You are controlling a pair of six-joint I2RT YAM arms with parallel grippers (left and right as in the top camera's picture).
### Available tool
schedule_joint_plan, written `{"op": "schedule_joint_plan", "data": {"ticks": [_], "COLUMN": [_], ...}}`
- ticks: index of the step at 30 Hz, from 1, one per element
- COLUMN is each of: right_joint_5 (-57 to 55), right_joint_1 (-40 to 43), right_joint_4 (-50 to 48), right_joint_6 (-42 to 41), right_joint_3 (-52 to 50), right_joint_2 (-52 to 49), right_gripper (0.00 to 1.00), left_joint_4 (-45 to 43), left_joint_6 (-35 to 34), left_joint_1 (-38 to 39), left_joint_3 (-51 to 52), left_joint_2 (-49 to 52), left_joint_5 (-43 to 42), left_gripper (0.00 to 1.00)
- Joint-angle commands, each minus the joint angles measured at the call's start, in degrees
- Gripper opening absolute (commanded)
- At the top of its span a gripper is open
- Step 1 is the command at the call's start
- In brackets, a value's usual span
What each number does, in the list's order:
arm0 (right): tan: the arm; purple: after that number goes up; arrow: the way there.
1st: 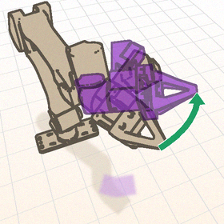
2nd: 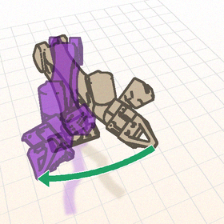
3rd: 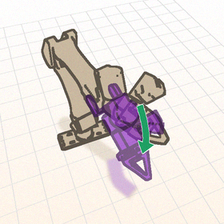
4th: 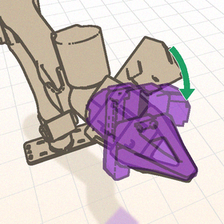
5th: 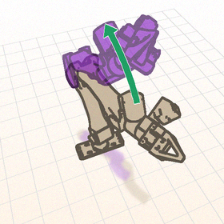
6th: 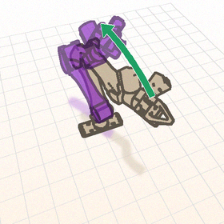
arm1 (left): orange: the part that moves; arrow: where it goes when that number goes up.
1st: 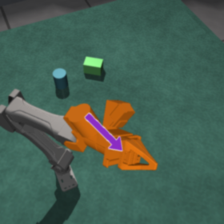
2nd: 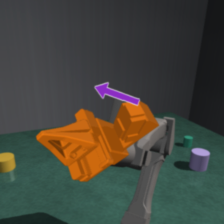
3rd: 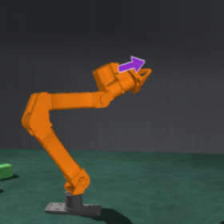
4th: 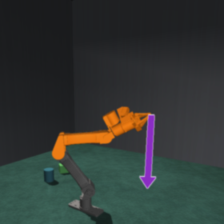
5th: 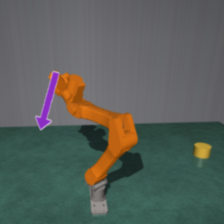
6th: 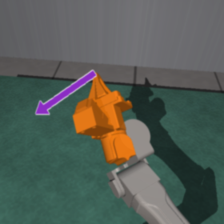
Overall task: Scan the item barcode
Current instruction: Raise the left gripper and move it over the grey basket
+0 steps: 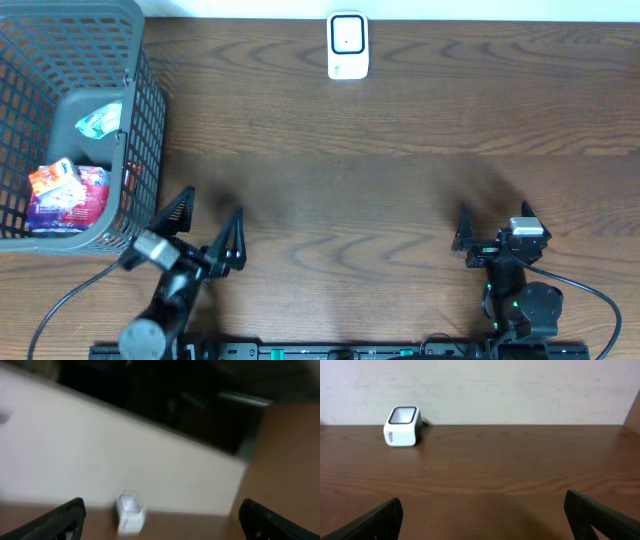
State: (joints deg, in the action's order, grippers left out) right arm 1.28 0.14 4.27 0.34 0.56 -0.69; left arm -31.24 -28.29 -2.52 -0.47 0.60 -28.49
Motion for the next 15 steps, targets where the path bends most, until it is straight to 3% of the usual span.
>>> {"op": "schedule_joint_plan", "data": {"ticks": [1,4,8,12,15], "right_joint_5": [-0.50,-0.48,-0.48,-0.48,-0.50], "right_joint_1": [-0.22,-0.22,-0.22,-0.22,-0.22], "right_joint_4": [0.00,0.00,0.00,0.00,0.00], "right_joint_6": [0.59,0.59,0.57,0.59,0.59], "right_joint_3": [-0.24,-0.24,-0.24,-0.24,-0.24], "right_joint_2": [0.33,0.33,0.33,0.33,0.31], "right_gripper": [0.99,0.99,0.99,0.99,0.99], "left_joint_4": [-6.56,-6.45,-3.08,1.25,11.89], "left_joint_6": [-3.96,-2.89,6.58,13.68,14.78], "left_joint_1": [-0.15,-0.15,-0.15,-0.17,-0.20], "left_joint_3": [-2.38,-7.30,-17.09,-28.09,-39.45], "left_joint_2": [-0.37,-0.11,4.37,14.71,25.55], "left_joint_5": [-3.78,-0.24,4.35,10.82,20.61], "left_gripper": [0.98,0.98,0.98,0.98,0.98]}}
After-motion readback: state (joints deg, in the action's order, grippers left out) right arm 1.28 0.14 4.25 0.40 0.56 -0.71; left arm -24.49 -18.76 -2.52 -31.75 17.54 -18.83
